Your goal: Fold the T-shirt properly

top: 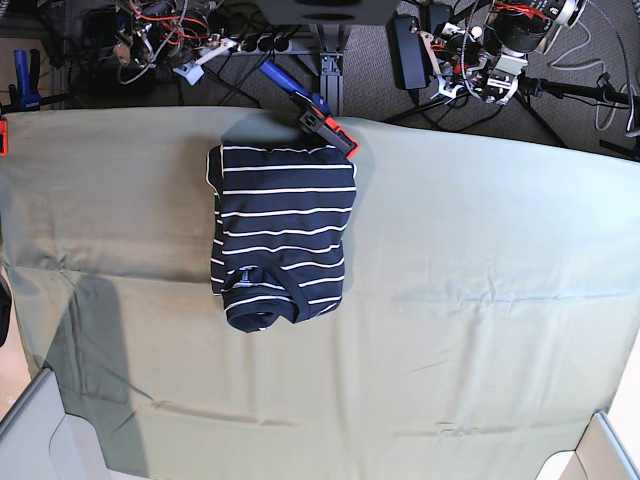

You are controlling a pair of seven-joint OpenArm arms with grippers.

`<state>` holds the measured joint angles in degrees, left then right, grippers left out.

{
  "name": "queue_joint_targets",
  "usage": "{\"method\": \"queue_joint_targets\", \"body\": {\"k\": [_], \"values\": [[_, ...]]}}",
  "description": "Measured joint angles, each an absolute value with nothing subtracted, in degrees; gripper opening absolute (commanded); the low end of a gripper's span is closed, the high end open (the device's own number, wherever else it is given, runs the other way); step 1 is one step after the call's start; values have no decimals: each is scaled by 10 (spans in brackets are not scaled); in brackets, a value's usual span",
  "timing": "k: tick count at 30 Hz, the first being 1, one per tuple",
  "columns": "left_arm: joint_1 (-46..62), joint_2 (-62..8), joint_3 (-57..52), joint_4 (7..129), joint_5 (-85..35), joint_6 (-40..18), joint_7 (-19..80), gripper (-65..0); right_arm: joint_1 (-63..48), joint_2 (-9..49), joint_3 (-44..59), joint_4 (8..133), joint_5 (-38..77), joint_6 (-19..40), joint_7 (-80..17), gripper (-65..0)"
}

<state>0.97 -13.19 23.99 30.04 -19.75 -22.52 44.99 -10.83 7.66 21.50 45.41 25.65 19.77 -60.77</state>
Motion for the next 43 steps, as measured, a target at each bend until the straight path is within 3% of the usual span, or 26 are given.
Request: {"method": "queue_joint_targets", "body": {"k": [23,43], "values": [[11,-119,240,300,-198,-225,449,-650,-108,124,215,454,256,198,-608,-650],[13,-117,240,300,-206,-225,449,-650,-113,101,215,454,257,198,-609,-650]]}}
